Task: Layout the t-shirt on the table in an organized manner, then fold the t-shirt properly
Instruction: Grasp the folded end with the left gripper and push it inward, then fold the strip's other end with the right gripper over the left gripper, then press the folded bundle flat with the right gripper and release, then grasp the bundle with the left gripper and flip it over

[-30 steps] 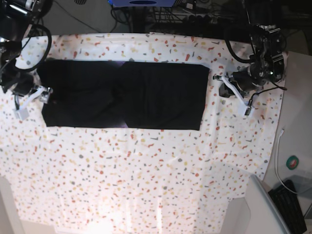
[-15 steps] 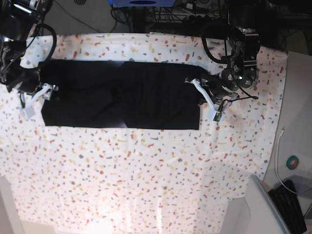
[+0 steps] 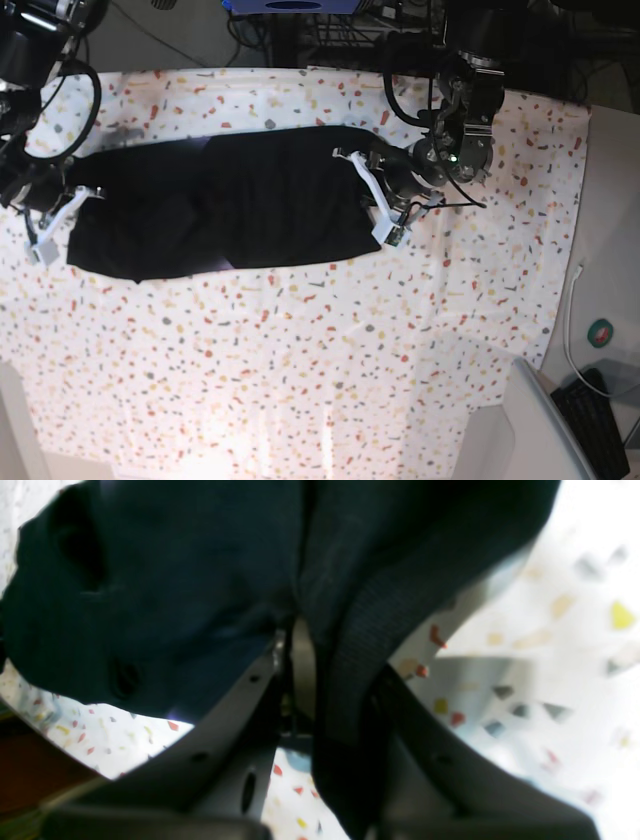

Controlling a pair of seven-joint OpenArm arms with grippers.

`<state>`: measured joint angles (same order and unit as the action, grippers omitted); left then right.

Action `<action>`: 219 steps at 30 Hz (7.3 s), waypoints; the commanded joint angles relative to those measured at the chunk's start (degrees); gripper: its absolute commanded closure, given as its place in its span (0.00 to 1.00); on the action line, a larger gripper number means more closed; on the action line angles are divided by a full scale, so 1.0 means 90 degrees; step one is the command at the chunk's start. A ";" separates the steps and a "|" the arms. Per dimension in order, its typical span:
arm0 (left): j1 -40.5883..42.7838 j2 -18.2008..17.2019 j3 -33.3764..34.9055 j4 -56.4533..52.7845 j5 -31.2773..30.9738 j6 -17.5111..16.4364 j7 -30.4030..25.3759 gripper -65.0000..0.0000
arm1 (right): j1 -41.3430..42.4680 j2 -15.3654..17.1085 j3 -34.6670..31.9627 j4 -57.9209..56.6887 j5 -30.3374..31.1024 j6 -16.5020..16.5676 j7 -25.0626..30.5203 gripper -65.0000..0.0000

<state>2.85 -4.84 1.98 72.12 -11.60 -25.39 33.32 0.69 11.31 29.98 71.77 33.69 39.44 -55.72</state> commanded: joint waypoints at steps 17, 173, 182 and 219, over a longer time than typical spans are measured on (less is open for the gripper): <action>-0.0361 0.0162 -0.0059 -0.0125 0.0023 0.0012 0.0034 1.00 | -0.1068 0.0057 -0.2222 0.3547 0.0159 -0.2170 0.0082 1.00; 0.2267 -0.1352 -0.4210 0.2463 -0.1696 -0.0027 0.0767 1.00 | 0.0104 -0.0656 -0.7995 0.2180 0.0178 -0.6575 0.0990 1.00; 0.1476 -0.0278 -0.4083 0.3499 -0.1813 -0.0046 0.2359 0.58 | -0.0619 -0.0138 -0.6373 0.3371 0.0168 -0.6556 0.0795 1.00; -0.0459 -0.0444 0.0225 -0.0555 -0.3483 0.2093 0.1734 1.00 | -0.2094 0.0555 -0.1880 0.4065 0.0198 -0.5266 0.0853 1.00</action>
<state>-1.02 -8.58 3.95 66.87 -45.23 -8.08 48.10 -18.48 15.68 12.69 107.42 35.20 -8.47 -49.10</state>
